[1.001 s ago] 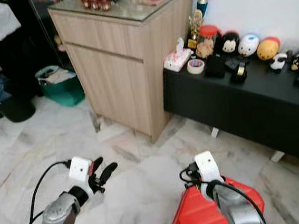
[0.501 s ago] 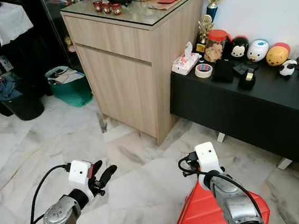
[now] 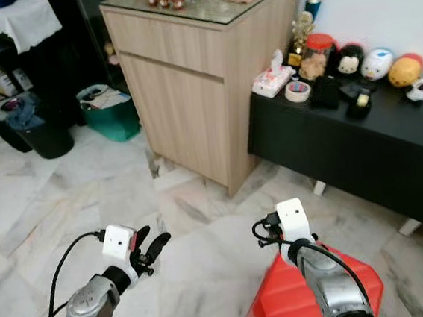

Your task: Hang keys on a hook

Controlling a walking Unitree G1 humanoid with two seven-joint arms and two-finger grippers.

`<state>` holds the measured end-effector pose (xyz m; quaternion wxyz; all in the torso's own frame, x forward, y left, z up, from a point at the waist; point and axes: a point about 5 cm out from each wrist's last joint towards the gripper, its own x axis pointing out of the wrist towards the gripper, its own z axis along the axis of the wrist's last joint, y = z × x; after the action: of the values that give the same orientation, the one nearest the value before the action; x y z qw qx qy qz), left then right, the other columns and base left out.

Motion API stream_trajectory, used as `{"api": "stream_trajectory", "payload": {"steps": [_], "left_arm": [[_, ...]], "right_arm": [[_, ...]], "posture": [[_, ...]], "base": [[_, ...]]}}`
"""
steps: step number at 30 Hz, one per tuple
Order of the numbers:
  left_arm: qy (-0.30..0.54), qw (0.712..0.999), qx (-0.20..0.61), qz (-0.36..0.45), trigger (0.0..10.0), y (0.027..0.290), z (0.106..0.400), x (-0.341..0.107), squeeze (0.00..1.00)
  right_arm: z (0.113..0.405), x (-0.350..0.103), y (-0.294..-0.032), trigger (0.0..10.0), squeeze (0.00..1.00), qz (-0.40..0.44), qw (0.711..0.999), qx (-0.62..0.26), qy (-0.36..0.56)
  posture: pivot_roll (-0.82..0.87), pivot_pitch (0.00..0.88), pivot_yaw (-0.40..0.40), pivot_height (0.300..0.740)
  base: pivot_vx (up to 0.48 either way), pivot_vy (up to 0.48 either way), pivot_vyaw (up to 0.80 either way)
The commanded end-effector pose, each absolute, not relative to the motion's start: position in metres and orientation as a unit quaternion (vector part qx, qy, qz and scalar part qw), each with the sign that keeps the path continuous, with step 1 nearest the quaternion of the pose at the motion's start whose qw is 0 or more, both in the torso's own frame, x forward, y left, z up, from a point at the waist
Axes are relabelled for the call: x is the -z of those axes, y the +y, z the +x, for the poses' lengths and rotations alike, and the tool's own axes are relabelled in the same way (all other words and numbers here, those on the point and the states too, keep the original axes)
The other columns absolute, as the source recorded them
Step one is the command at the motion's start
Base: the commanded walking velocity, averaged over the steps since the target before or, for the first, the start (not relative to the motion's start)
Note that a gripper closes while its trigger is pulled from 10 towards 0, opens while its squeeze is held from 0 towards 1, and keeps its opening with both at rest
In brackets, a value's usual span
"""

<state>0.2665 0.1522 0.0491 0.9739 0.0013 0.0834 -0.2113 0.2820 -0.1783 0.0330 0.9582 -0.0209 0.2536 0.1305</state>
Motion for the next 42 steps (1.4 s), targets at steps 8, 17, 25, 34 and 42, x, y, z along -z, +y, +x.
{"api": "stream_trajectory", "payload": {"steps": [8, 17, 25, 34, 42], "left_arm": [[0.08, 0.972, 0.219, 0.012, 10.0, 0.151, 0.267, -0.05, 0.0], [0.077, 0.973, 0.219, 0.012, 10.0, 0.15, 0.269, -0.051, 0.0], [0.071, 0.971, 0.228, 0.015, 10.0, 0.149, 0.27, -0.055, 0.0], [0.064, 0.966, 0.247, 0.04, 10.0, 0.148, 0.275, -0.064, 0.0], [0.069, 0.926, 0.355, 0.111, 10.0, 0.14, 0.274, -0.082, 0.0]], "right_arm": [[0.289, -0.043, -0.178, 10.0, 0.0, -0.024, 0.962, -0.13, 0.238], [0.292, -0.044, -0.174, 10.0, 0.0, -0.024, 0.962, -0.134, 0.235], [0.294, -0.049, -0.176, 10.0, 0.0, -0.026, 0.964, -0.134, 0.23], [0.299, -0.064, -0.173, 10.0, 0.0, -0.088, 0.945, -0.217, 0.227], [0.314, -0.099, -0.177, 10.0, 0.0, -0.158, 0.922, -0.301, 0.187]], "posture": [[0.01, 0.0, -0.013, 0.709], [0.02, 0.0, -0.018, 0.709], [0.01, 0.0, -0.011, 0.709], [0.01, 0.0, -0.012, 0.709], [0.02, 0.0, -0.02, 0.709]], "base": [[-0.327, 0.0, 0.0], [-0.328, 0.0, 0.0], [-0.33, 0.0, 0.0], [-0.153, 0.0, 0.0], [0.0, 0.0, 0.0]]}}
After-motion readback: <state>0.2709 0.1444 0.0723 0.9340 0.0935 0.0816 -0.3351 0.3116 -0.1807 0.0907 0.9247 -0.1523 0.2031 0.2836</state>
